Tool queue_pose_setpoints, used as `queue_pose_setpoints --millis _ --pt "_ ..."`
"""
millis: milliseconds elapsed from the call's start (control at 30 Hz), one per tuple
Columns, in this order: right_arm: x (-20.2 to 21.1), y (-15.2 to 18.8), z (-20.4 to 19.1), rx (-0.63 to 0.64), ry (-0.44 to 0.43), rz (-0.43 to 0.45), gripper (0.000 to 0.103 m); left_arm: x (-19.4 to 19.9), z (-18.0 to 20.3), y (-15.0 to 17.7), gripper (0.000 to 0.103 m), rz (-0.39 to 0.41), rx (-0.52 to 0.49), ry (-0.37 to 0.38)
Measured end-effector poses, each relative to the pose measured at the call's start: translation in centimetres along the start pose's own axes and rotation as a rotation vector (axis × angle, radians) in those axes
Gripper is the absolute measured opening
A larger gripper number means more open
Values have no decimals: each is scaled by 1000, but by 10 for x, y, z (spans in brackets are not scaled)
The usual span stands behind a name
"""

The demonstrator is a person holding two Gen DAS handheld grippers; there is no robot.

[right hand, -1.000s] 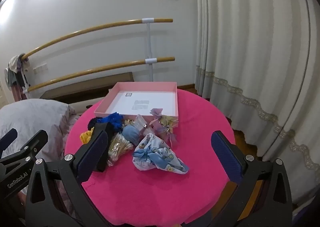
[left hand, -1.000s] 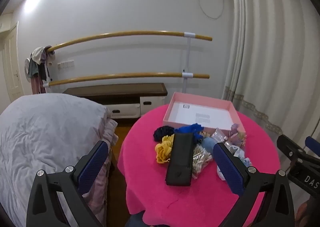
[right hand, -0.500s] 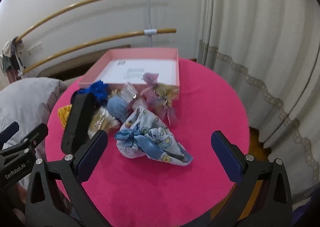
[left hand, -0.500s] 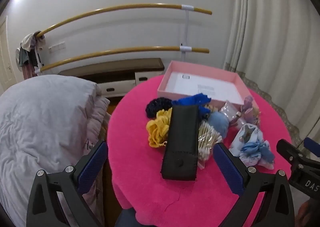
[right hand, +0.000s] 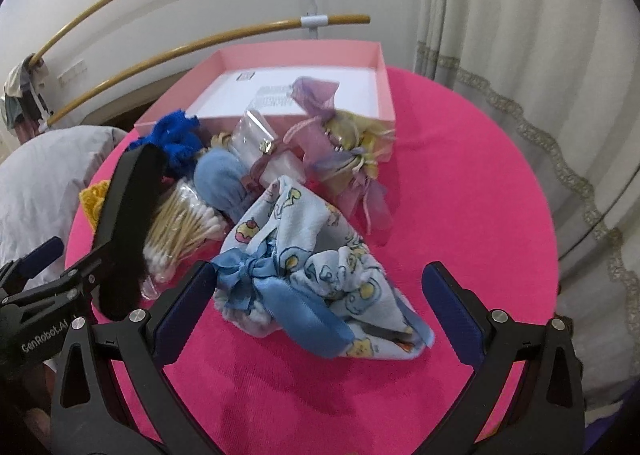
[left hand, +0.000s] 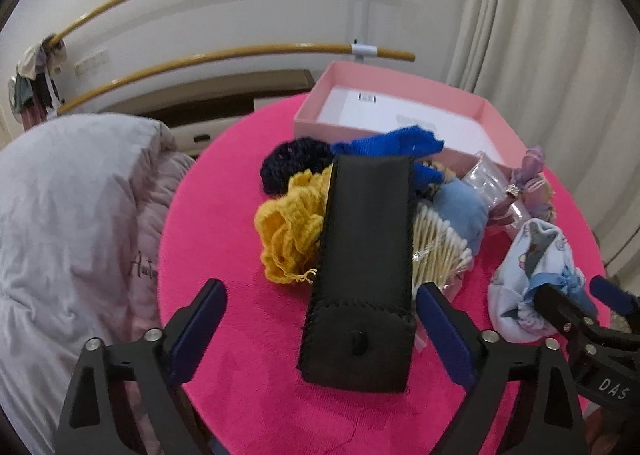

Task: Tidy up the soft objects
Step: 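Reach both tools toward the pile while closing the left on the black case, then carry the black case with the left tool while the right carries the cloth bundle into the box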

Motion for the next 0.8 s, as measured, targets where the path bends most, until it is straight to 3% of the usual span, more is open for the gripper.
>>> queue_pose_setpoints --millis 200,267,400,533,800 --pt "-14 1 -2 4 -34 -6 98 -27 5 -1 82 -52 -1 17" --pt "-16 2 -1 2 -49 -4 91 -33 7 -2 76 -67 9 33" --pt "-13 6 0 13 -50 12 80 -34 6 -2 50 -105 39 104" --pt "-8 9 3 1 -74 24 73 -32 5 0 44 -110 31 120" --pt "10 17 8 -8 -92 46 71 -4 1 13 43 -91 1 96"
Point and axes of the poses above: each gripper's, at about its wrist camera, not at the fingertips, and x roughly against the way its jaws point, z to its right, y to its underside, the point moved 4 cm from there along -x, roughly the way its jaws point, and after that the axes turned 15 degrees about x, right-handed, at the moved point
